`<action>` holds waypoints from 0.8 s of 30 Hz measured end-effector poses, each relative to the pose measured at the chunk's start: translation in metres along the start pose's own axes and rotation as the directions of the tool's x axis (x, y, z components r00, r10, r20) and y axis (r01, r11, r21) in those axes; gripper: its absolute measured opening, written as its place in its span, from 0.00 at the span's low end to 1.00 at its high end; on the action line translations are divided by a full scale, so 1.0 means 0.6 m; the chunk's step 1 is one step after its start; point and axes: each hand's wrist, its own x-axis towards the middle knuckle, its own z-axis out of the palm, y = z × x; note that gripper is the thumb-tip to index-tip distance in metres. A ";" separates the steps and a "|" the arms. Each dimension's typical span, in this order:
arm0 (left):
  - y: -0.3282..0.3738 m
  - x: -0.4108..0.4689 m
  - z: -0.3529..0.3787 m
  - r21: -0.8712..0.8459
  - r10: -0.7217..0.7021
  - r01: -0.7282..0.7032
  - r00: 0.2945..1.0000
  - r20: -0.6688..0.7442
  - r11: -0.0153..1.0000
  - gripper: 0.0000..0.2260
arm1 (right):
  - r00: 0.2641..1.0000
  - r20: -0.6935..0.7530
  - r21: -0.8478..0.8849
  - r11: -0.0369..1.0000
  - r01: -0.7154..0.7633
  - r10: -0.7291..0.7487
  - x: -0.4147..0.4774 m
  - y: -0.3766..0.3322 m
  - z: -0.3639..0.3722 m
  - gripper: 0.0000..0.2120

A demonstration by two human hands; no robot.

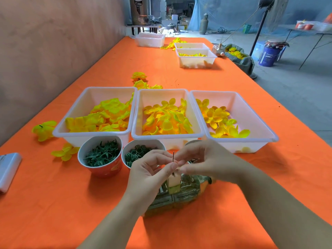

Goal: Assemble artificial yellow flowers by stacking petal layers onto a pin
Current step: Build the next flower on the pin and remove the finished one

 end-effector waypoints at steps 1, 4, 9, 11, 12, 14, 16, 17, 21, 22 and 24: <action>-0.002 -0.001 -0.001 0.010 -0.010 0.010 1.000 0.018 1.000 0.04 | 0.999 -0.026 0.047 0.999 -0.018 0.019 0.002 0.003 -0.021 0.09; -0.007 0.000 -0.006 0.016 -0.070 0.069 0.995 0.064 0.997 0.07 | 0.918 -0.389 0.016 0.997 -0.078 0.078 0.031 0.037 -0.110 0.08; -0.007 0.013 -0.017 0.044 -0.142 0.138 0.980 0.140 0.990 0.07 | 0.692 -0.673 -0.405 0.653 -0.640 0.261 0.099 0.145 -0.250 0.14; -0.008 0.016 -0.019 0.048 -0.143 0.137 0.980 0.136 0.989 0.08 | 0.702 -0.586 -0.564 0.418 -0.712 0.405 0.110 0.170 -0.263 0.17; -0.008 0.015 -0.019 0.051 -0.133 0.128 0.983 0.130 0.991 0.08 | 0.703 -0.545 -0.624 0.338 -0.704 0.458 0.113 0.177 -0.263 0.17; -0.010 0.013 -0.018 0.050 -0.103 0.097 0.987 0.126 0.994 0.08 | 0.689 -0.508 -0.676 0.256 -0.691 0.517 0.114 0.187 -0.261 0.15; -0.009 0.013 -0.015 0.048 -0.077 0.071 0.989 0.125 0.996 0.06 | 0.659 -0.550 -0.632 0.260 -0.730 0.512 0.113 0.196 -0.264 0.12; -0.009 0.014 -0.014 0.048 -0.070 0.064 0.990 0.125 0.997 0.06 | 0.643 -0.581 -0.591 0.285 -0.755 0.499 0.111 0.199 -0.266 0.11; -0.010 0.029 -0.008 0.032 -0.042 0.037 0.988 0.146 0.999 0.04 | 0.618 -0.642 -0.453 0.426 -0.783 0.453 0.108 0.193 -0.272 0.10; -0.012 0.033 -0.006 0.033 -0.032 0.027 0.989 0.144 0.999 0.06 | 0.618 -0.661 -0.433 0.457 -0.777 0.426 0.107 0.189 -0.273 0.10; -0.017 0.039 -0.002 0.042 -0.015 0.010 0.991 0.135 0.999 0.06 | 0.623 -0.688 -0.422 0.493 -0.761 0.371 0.105 0.183 -0.277 0.08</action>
